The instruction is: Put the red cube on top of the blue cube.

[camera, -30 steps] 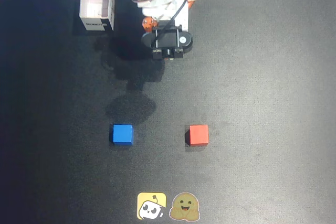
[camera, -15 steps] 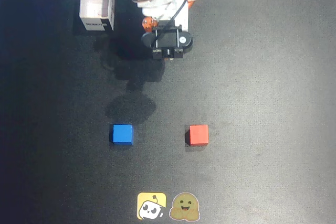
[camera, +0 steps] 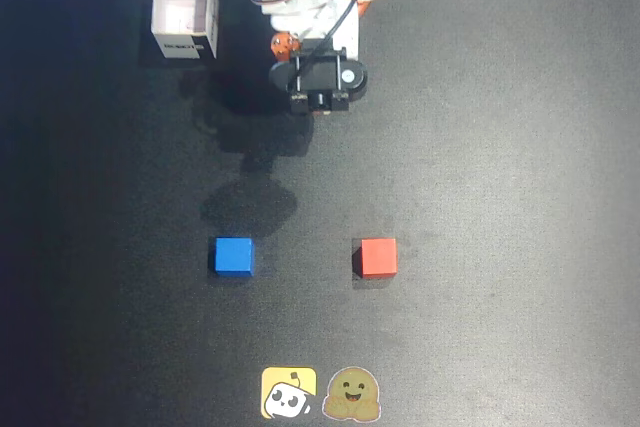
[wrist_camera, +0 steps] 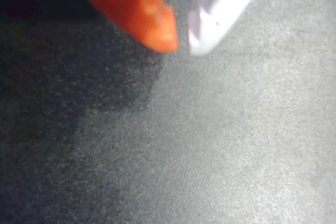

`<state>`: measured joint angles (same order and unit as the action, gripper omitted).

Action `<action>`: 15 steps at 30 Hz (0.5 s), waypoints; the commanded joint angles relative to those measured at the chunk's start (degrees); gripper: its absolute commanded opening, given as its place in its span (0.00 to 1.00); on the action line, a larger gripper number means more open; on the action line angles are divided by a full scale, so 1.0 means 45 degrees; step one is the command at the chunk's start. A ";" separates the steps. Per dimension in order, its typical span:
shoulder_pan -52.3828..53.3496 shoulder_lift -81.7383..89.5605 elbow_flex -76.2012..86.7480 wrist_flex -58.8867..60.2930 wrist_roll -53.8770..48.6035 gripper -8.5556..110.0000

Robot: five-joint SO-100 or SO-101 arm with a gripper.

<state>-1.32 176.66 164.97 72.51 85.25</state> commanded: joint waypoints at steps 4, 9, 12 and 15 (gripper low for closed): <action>0.0000 0.0117 -0.0078 -0.0059 -0.0039 0.08; -0.0078 0.0117 -0.0293 -0.0117 -0.0098 0.07; -0.0078 -0.0605 -0.0977 -0.0117 -0.0117 0.07; -0.0137 -0.2676 -0.2324 -0.0312 -0.0098 0.07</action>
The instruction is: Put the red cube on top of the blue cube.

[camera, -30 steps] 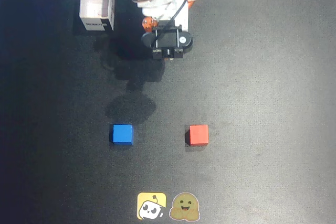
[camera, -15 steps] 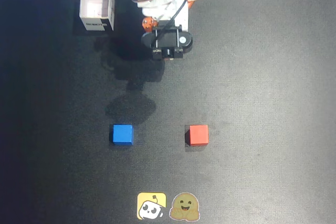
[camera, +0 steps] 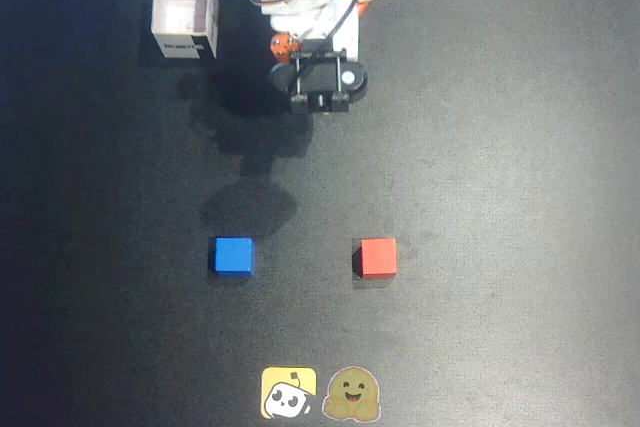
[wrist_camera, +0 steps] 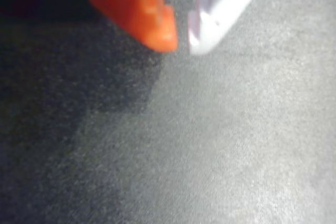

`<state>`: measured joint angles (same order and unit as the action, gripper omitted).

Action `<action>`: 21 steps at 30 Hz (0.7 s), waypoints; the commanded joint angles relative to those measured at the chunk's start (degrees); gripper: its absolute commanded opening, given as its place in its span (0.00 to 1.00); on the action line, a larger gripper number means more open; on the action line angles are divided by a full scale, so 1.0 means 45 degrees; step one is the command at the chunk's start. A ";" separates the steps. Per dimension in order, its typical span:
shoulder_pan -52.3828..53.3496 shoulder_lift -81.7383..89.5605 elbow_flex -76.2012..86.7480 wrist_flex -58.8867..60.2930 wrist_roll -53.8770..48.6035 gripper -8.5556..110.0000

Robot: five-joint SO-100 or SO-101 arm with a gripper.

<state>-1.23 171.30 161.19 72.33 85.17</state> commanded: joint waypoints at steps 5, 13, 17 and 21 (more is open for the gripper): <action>-0.0195 -0.4648 -0.4082 -0.0098 -0.0078 0.08; -0.0684 -0.8809 -0.7734 -0.0059 0.0039 0.08; -0.1016 -1.0723 -0.9570 0.0137 0.0312 0.08; -0.1387 -1.1953 -1.0684 0.0000 0.0684 0.08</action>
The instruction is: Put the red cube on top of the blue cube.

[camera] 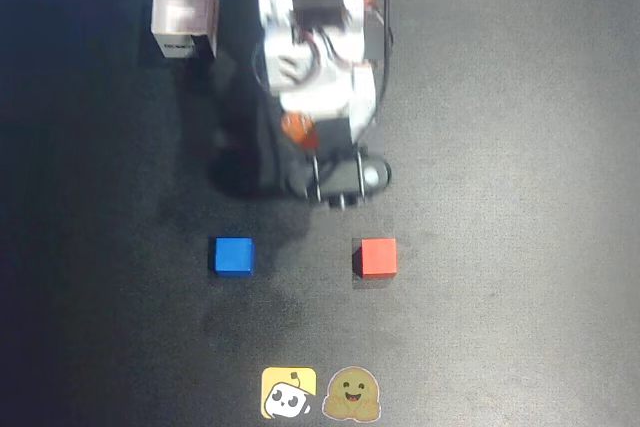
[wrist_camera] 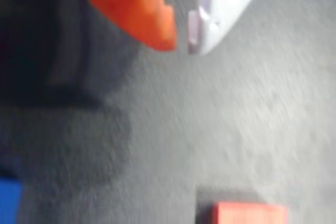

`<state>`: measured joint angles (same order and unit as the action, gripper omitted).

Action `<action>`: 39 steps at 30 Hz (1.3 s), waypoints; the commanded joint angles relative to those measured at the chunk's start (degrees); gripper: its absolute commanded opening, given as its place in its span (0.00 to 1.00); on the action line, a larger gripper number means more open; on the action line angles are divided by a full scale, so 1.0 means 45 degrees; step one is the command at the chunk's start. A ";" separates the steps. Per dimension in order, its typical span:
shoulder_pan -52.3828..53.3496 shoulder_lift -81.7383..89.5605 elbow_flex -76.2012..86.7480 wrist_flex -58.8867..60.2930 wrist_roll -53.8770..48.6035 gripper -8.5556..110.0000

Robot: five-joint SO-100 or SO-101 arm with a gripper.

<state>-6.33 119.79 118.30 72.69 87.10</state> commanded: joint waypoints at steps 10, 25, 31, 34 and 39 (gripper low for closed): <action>-0.1211 -0.3535 -0.3457 -0.0645 0.0859 0.08; -0.2168 -0.6719 -0.5840 -0.1309 0.1348 0.18; -0.2539 -0.7285 -0.5938 -0.1719 0.1797 0.21; -0.2637 -0.7559 -0.5938 -0.1973 0.1934 0.22; -0.2715 -0.8008 -0.5938 -0.2441 0.2031 0.27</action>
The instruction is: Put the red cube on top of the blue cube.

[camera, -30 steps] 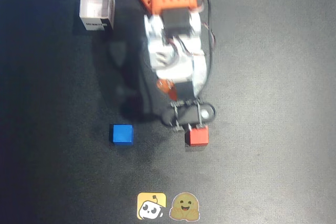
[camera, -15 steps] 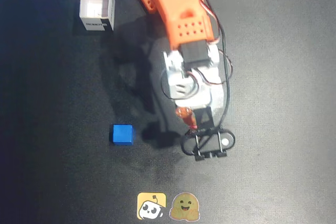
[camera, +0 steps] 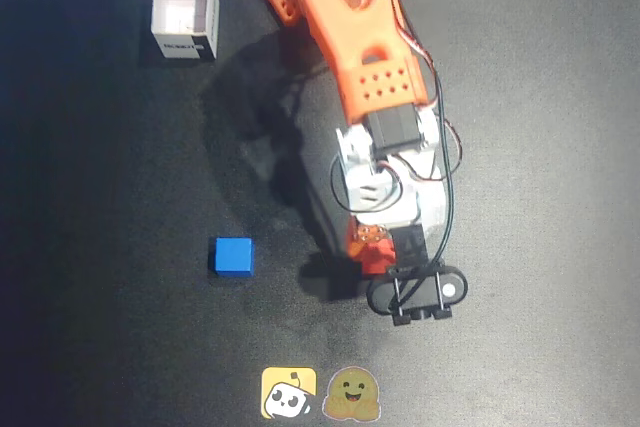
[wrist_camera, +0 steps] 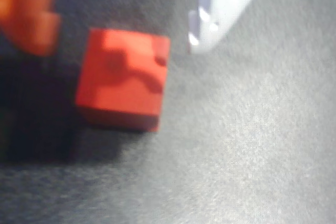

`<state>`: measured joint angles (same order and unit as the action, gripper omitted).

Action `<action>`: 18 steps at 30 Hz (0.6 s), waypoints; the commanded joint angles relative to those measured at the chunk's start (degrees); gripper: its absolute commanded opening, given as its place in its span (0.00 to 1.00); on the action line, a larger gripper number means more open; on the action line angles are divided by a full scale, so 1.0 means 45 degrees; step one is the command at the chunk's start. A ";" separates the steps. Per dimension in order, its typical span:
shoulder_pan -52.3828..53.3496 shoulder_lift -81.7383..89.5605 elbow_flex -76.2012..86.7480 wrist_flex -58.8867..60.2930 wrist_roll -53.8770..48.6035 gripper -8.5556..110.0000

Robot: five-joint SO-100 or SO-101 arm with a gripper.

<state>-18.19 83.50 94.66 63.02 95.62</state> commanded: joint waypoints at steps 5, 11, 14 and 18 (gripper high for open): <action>-0.0078 -0.0176 -0.0527 -0.0566 0.0215 0.29; -0.0078 -0.0508 -0.0195 -0.0898 0.0508 0.29; -0.0098 -0.0625 0.0234 -0.1309 0.0684 0.29; -0.0098 -0.0801 0.0977 -0.2012 0.0820 0.29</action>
<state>-18.28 79.63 98.35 56.07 98.70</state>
